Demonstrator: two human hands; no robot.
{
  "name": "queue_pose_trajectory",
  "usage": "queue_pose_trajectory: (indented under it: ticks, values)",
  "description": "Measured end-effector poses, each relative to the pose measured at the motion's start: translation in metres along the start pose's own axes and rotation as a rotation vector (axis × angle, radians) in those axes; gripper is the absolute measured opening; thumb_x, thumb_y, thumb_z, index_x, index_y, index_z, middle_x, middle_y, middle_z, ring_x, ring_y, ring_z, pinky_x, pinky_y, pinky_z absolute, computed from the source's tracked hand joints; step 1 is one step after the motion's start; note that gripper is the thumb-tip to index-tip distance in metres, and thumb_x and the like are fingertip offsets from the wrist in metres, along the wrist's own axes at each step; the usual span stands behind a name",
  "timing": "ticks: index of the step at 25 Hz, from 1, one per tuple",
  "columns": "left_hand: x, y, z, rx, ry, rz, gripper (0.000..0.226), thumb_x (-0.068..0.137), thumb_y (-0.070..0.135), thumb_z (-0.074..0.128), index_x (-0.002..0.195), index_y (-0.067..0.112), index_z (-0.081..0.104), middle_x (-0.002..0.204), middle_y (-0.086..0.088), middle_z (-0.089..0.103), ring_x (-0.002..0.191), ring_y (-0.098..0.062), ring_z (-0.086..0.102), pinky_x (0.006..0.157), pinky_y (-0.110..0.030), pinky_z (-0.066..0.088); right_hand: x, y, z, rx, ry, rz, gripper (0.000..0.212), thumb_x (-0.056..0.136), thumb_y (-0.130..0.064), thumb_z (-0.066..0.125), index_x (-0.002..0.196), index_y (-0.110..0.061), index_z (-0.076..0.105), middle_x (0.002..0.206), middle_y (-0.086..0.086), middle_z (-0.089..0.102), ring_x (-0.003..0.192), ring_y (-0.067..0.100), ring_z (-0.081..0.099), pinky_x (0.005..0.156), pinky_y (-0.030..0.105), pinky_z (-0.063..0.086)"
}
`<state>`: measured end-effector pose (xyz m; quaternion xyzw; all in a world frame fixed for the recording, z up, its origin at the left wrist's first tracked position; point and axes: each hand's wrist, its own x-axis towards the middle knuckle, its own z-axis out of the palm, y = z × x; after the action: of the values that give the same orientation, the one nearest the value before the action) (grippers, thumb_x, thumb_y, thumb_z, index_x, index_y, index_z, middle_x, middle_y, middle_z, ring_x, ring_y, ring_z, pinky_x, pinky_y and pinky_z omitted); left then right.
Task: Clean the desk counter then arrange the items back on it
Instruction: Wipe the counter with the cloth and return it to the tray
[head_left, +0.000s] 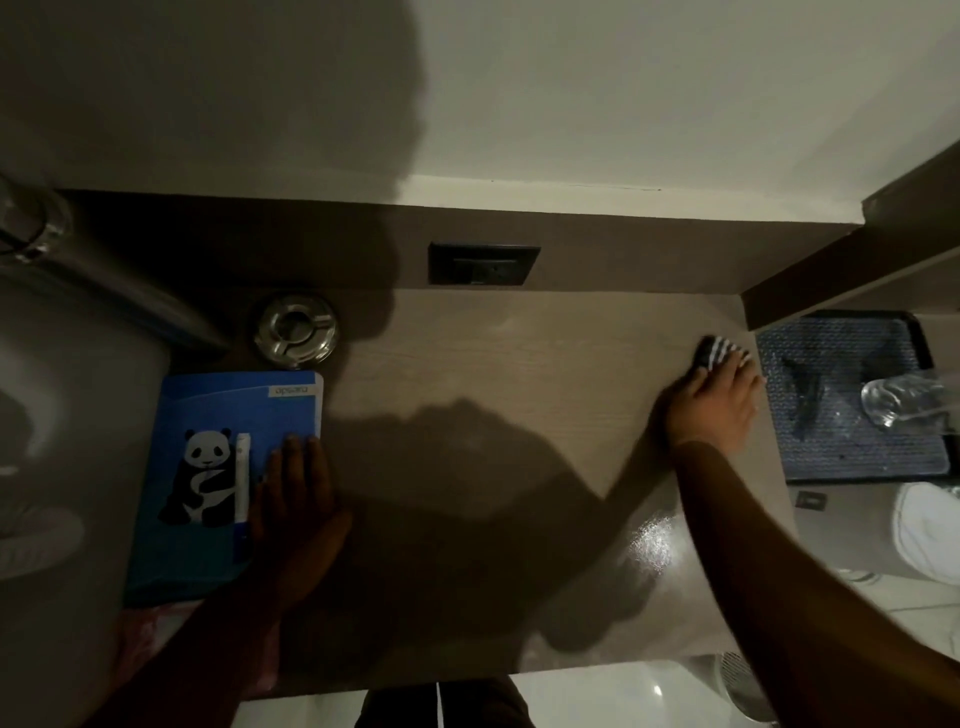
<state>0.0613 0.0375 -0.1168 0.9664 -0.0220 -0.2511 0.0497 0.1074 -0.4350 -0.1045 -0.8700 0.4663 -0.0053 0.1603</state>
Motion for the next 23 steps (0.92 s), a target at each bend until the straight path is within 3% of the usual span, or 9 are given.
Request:
queue_pose_trajectory:
  ticks: [3,5,9,11,13,15,18,21,23]
  values:
    - [-0.005,0.003,-0.010,-0.059,-0.026,-0.030,0.109,0.069,0.080,-0.003,0.153,0.011,-0.018,0.165,-0.013,-0.022,0.156,-0.036,-0.013,0.126,-0.055,0.001,0.016,-0.070,0.017,0.051,-0.007,0.048,0.063,0.112,-0.034,0.031,0.169,-0.013,0.014,0.178,0.012,0.010,0.165,0.033,0.007,0.133,0.048,0.009]
    - [-0.005,0.005,-0.010,-0.055,-0.025,-0.017,0.111,0.069,0.082,-0.002,0.153,0.011,-0.018,0.165,-0.012,-0.022,0.157,-0.036,-0.011,0.127,-0.056,0.003,-0.018,-0.113,0.036,0.066,-0.026,-0.038,0.063,0.112,-0.035,0.028,0.169,-0.014,0.013,0.178,0.011,0.011,0.165,0.031,0.007,0.133,0.048,0.010]
    - [-0.008,0.008,-0.014,0.005,-0.006,0.016,0.099,0.080,0.066,0.025,0.156,0.001,0.022,0.163,-0.028,0.022,0.149,-0.049,0.026,0.117,-0.064,0.027,-0.135,-0.179,0.075,0.055,-0.187,-0.395,0.067,0.109,-0.036,0.034,0.169,-0.016,0.012,0.178,0.009,0.010,0.165,0.029,0.008,0.133,0.052,0.015]
    - [-0.010,0.013,-0.020,0.004,-0.056,-0.043,0.085,0.093,0.059,0.026,0.149,-0.004,0.039,0.154,-0.031,0.041,0.138,-0.051,0.045,0.108,-0.063,0.042,-0.191,-0.206,0.092,0.009,-0.335,-0.681,0.082,0.100,-0.036,0.058,0.168,-0.018,0.017,0.177,0.011,0.014,0.164,0.032,0.010,0.132,0.056,0.019]
    - [-0.011,0.014,-0.019,0.060,-0.064,-0.036,0.076,0.103,0.050,0.019,0.142,-0.008,0.048,0.145,-0.032,0.050,0.128,-0.050,0.056,0.099,-0.059,0.053,-0.219,-0.225,0.101,0.004,-0.424,-0.834,0.085,0.096,-0.035,0.066,0.167,-0.021,0.022,0.176,0.010,0.018,0.164,0.033,0.011,0.132,0.058,0.017]
    - [-0.010,0.010,-0.019,0.055,-0.045,-0.011,0.080,0.095,0.050,0.020,0.149,-0.006,0.038,0.155,-0.032,0.037,0.140,-0.051,0.043,0.110,-0.063,0.042,-0.220,-0.228,0.102,0.057,-0.418,-0.868,0.074,0.101,-0.033,0.059,0.166,-0.021,0.026,0.175,0.008,0.022,0.164,0.032,0.012,0.132,0.056,0.013]
    - [-0.007,0.006,-0.015,-0.146,-0.063,-0.025,0.097,0.077,0.060,0.012,0.161,0.013,0.006,0.170,-0.013,-0.005,0.158,-0.036,-0.003,0.126,-0.058,0.003,-0.185,-0.195,0.089,0.026,-0.398,-0.925,0.068,0.104,-0.035,0.056,0.165,-0.020,0.032,0.174,0.009,0.028,0.162,0.031,0.020,0.131,0.056,0.021]
    - [-0.011,0.008,-0.013,-0.071,0.068,0.039,0.100,0.084,0.071,0.004,0.160,0.006,0.012,0.168,-0.023,0.007,0.155,-0.046,0.009,0.124,-0.063,0.011,-0.113,-0.132,0.067,0.056,-0.266,-0.802,0.058,0.109,-0.038,0.042,0.164,-0.020,0.037,0.171,0.006,0.036,0.159,0.027,0.031,0.130,0.048,0.027]
    - [-0.014,0.010,-0.015,-0.050,0.057,0.040,0.112,0.082,0.081,-0.011,0.159,0.003,0.013,0.167,-0.026,0.010,0.153,-0.048,0.013,0.122,-0.062,0.012,-0.051,-0.070,0.040,0.034,-0.177,-0.665,0.058,0.110,-0.040,0.036,0.165,-0.019,0.035,0.172,0.006,0.034,0.160,0.027,0.031,0.130,0.047,0.026]
